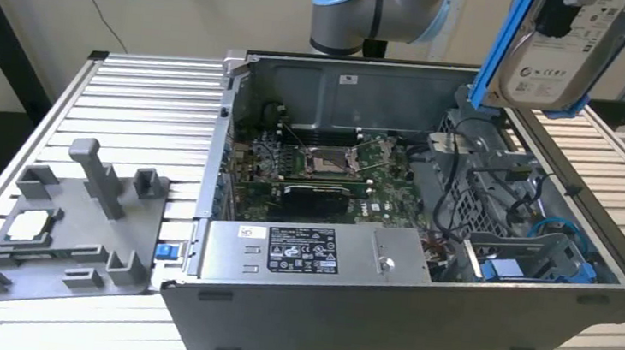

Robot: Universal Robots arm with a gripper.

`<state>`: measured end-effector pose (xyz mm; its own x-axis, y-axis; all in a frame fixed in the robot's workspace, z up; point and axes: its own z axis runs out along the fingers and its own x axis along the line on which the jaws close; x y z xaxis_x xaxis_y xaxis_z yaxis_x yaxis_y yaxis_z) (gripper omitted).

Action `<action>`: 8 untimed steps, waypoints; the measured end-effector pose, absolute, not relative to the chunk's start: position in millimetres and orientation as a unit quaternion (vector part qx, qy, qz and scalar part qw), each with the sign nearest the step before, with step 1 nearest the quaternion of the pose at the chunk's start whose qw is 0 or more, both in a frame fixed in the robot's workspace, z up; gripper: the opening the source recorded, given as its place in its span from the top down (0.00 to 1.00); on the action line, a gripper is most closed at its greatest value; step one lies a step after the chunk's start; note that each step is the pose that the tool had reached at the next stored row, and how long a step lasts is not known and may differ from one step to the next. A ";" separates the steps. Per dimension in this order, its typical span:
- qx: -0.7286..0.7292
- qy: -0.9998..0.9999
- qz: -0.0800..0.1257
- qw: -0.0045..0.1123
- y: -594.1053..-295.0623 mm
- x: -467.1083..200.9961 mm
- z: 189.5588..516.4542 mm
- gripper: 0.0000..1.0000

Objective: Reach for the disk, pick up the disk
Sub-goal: 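Pick up the disk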

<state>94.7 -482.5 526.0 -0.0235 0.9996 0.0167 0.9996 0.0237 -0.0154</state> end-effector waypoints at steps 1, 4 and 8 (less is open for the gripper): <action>-0.699 -0.715 0.000 0.011 -485.3 95.0 526.0 1.00; -0.699 -0.715 0.000 0.012 -493.6 95.7 525.9 1.00; -0.699 -0.715 0.001 0.012 -504.0 96.5 525.9 1.00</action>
<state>96.5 -504.0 525.9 -0.0234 0.9996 0.0167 0.9996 0.0237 -0.0181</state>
